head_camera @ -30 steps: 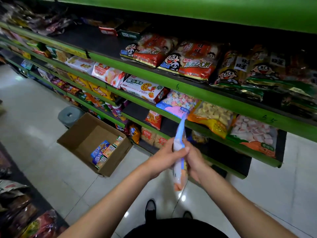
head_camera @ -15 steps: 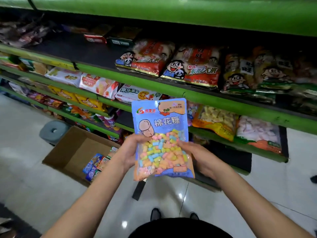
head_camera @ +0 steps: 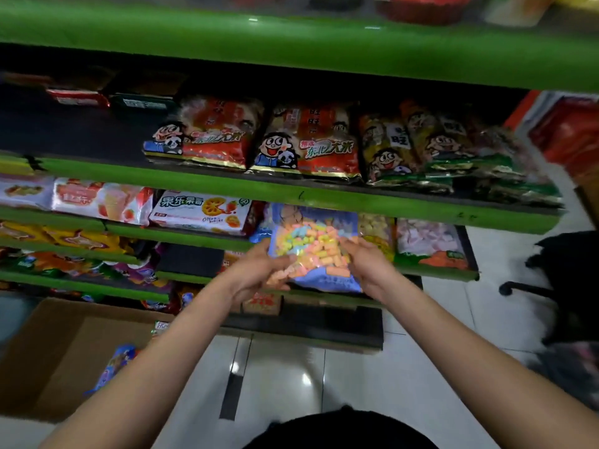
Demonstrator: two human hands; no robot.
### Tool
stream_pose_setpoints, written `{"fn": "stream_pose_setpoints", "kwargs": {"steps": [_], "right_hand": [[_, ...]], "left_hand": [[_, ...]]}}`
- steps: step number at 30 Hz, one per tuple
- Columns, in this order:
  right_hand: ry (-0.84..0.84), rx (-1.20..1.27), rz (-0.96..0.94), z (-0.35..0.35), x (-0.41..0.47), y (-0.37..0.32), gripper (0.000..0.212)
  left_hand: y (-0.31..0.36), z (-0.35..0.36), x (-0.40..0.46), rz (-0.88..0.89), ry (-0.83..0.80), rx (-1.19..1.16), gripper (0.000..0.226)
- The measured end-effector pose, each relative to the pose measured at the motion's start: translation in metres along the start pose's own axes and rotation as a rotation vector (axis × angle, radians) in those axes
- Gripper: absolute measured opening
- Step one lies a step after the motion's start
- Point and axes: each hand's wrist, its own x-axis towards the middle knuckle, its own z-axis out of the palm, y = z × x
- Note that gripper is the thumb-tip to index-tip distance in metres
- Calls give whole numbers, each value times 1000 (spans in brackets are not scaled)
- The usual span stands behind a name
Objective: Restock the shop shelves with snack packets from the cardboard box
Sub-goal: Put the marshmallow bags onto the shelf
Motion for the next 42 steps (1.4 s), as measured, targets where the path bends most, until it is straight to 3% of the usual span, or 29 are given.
{"fn": "stream_pose_setpoints", "kwargs": {"steps": [2,6,9,11,15,19,24,30,34,36,42], "right_hand": [[6,-41,-32,7,14,-19,9],[156,-616,-92,10,28,-44,25],[108,-1014,-128,11,36,-46,39],[12,-1126,-191,15,41,-36,51],[-30,-1171,-277,21,40,-11,59],[-14,-1169,-282,27,37,-6,62],[-22,-1372,-358,32,29,-3,65],[45,-1307,-511,47,2,3,51],[-57,-1261,-570,82,-15,20,39],[-135,-1263,-570,106,-19,34,35],[-447,-1290,-551,194,-30,87,25]], "left_hand": [[27,0,24,61,89,84,34],[55,-7,63,117,236,266,6],[58,-18,74,162,297,500,19],[51,-25,73,177,335,700,22],[31,-33,68,114,282,704,26],[25,-38,65,172,297,662,22],[19,-41,57,241,277,852,49],[15,-59,30,285,380,831,41],[-5,-98,-11,215,362,630,2],[-19,-121,-35,199,375,567,12],[-80,-195,-114,84,562,322,15]]}}
